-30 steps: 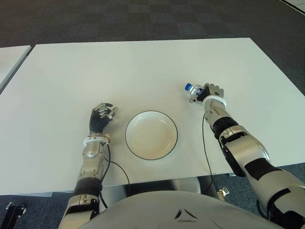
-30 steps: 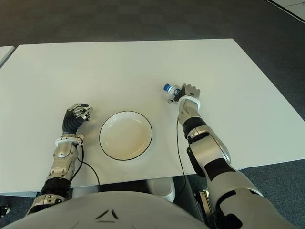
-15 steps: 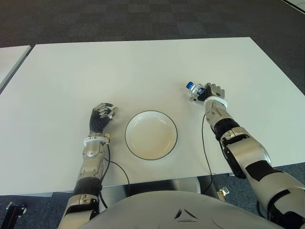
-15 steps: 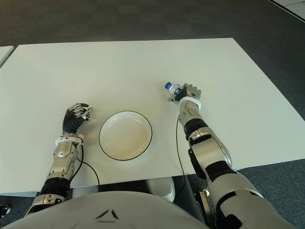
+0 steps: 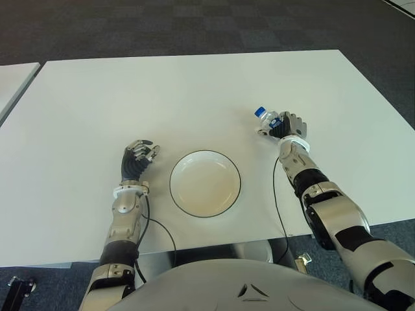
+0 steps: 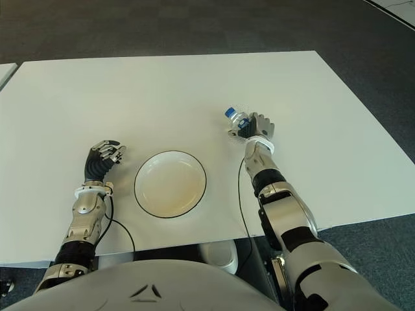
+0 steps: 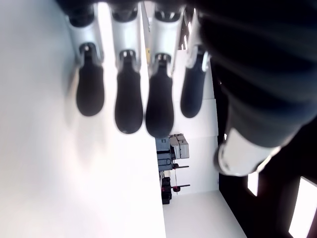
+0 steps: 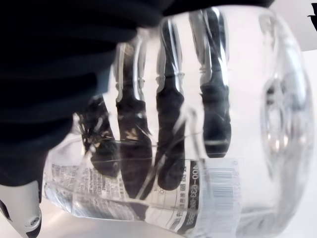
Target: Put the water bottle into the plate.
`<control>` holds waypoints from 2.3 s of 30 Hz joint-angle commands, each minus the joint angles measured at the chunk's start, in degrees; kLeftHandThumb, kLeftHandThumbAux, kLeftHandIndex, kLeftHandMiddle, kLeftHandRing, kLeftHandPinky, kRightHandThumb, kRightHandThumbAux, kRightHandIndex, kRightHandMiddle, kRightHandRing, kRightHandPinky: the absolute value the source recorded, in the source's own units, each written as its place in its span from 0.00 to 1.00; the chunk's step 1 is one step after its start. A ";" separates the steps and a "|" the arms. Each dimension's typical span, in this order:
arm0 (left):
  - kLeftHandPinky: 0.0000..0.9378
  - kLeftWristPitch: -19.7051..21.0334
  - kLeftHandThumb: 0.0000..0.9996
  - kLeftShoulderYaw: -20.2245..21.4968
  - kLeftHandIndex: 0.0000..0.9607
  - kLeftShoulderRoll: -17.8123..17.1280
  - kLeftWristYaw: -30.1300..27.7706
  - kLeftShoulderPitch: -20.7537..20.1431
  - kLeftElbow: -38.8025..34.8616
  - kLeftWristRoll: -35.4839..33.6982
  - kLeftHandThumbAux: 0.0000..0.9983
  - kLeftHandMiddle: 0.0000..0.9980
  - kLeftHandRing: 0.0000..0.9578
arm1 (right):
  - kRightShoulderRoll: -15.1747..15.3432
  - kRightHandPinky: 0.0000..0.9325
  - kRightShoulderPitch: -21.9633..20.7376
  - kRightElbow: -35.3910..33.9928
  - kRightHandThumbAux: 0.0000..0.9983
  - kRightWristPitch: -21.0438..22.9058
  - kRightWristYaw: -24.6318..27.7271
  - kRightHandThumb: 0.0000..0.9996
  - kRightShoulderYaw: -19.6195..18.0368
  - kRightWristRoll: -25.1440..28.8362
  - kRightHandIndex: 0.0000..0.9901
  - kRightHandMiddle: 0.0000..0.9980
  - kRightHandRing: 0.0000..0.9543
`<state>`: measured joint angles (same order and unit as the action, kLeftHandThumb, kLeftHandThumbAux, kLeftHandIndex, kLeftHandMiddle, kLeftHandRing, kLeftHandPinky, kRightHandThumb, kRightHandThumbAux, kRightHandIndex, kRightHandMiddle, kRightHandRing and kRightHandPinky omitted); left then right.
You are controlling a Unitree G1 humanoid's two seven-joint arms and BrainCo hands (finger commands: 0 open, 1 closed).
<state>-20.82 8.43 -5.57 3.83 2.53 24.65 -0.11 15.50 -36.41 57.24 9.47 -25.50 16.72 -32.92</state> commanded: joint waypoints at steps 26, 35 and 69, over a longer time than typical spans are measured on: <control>0.67 0.92 0.71 -0.21 0.45 0.15 0.71 0.72 0.31 0.92 0.71 0.66 0.67 | 4.72 0.95 16.54 -46.32 0.72 -19.04 5.13 0.71 2.85 -4.43 0.44 0.88 0.92; 0.67 0.81 0.71 -0.02 0.45 0.45 0.07 0.88 -0.04 0.16 0.71 0.67 0.67 | 6.18 0.93 15.55 -45.08 0.72 -34.11 6.87 0.71 5.63 -4.55 0.44 0.88 0.92; 0.67 -0.73 0.71 -0.11 0.45 0.83 -0.06 1.85 -0.10 0.00 0.71 0.67 0.67 | 4.99 0.95 14.23 -39.64 0.72 -40.07 25.78 0.71 19.20 -17.09 0.44 0.90 0.94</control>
<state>-22.17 8.19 -4.83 3.86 3.54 24.04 0.05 20.05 -20.04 16.91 -30.44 -0.32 35.42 -48.75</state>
